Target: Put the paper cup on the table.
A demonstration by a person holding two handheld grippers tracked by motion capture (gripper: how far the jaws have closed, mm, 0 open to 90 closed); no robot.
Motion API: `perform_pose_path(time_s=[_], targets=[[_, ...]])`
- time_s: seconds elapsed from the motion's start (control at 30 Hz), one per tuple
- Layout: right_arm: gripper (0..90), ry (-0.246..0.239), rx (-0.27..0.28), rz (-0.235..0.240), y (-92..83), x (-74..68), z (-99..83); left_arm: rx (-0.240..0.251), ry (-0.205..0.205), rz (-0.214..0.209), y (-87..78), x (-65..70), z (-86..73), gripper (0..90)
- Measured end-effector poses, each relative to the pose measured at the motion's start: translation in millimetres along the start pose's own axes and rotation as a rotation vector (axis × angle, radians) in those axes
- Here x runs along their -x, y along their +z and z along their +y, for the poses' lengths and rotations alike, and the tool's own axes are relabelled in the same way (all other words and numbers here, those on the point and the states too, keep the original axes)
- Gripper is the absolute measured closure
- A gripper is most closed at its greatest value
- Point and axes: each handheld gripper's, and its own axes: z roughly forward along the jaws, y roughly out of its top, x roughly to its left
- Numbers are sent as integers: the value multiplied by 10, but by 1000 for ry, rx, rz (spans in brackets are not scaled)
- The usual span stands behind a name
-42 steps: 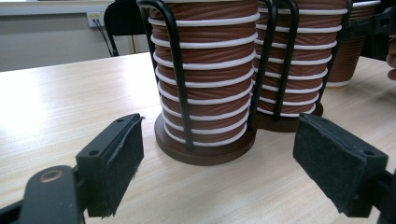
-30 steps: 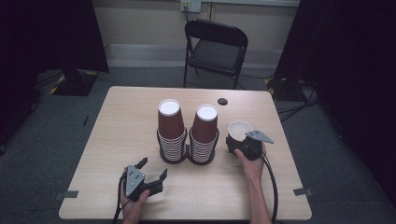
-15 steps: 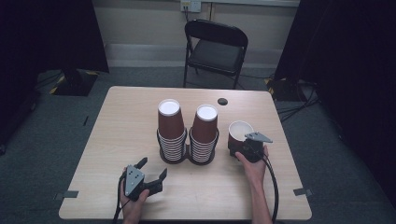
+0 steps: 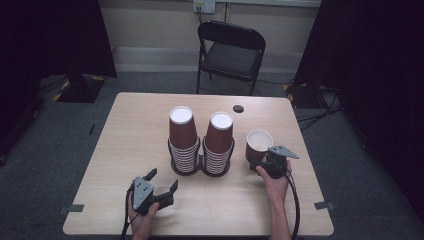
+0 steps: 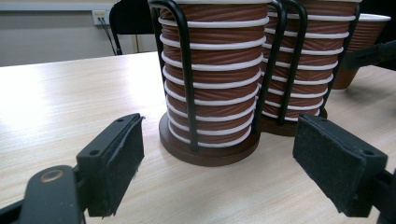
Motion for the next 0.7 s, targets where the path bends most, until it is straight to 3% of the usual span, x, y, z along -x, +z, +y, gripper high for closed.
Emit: perform_pose_path(time_s=[0.1,0.2,0.5,0.7], targets=[[134,29,24,12,-30,20,-76,1,-10,9,-3,-5,-1,163],[136,20,56,3,-111,1,-100,-9,-11,5,6,-6,3,164],[144,56,109,5,-286,-9,-201,-10,-7,13,7,-2,3,164],[164,44,143,28,-432,-89,-270,-22,-11,17,17,6,7,164]])
